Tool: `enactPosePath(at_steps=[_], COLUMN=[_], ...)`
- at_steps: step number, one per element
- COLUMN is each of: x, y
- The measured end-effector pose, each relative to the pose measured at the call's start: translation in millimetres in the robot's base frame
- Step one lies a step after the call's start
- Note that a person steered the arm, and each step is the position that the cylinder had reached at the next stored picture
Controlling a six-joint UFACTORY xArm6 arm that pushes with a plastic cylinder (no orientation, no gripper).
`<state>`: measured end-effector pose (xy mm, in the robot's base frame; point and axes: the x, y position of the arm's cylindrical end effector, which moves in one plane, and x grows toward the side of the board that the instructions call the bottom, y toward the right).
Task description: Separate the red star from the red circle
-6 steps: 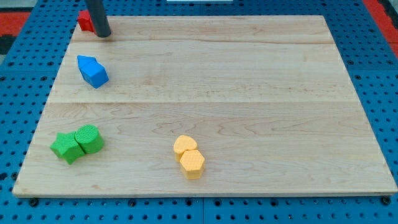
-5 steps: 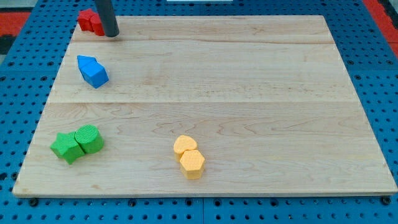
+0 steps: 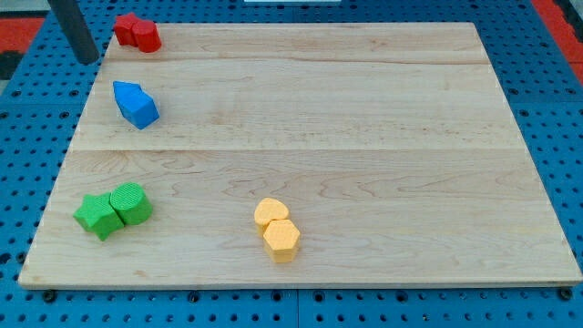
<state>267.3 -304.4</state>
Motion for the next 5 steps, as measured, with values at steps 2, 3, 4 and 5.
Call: enactPosePath(at_steps=[2,3,4,5], x=[-75,-64,-13,-7], y=[21,113,177,161])
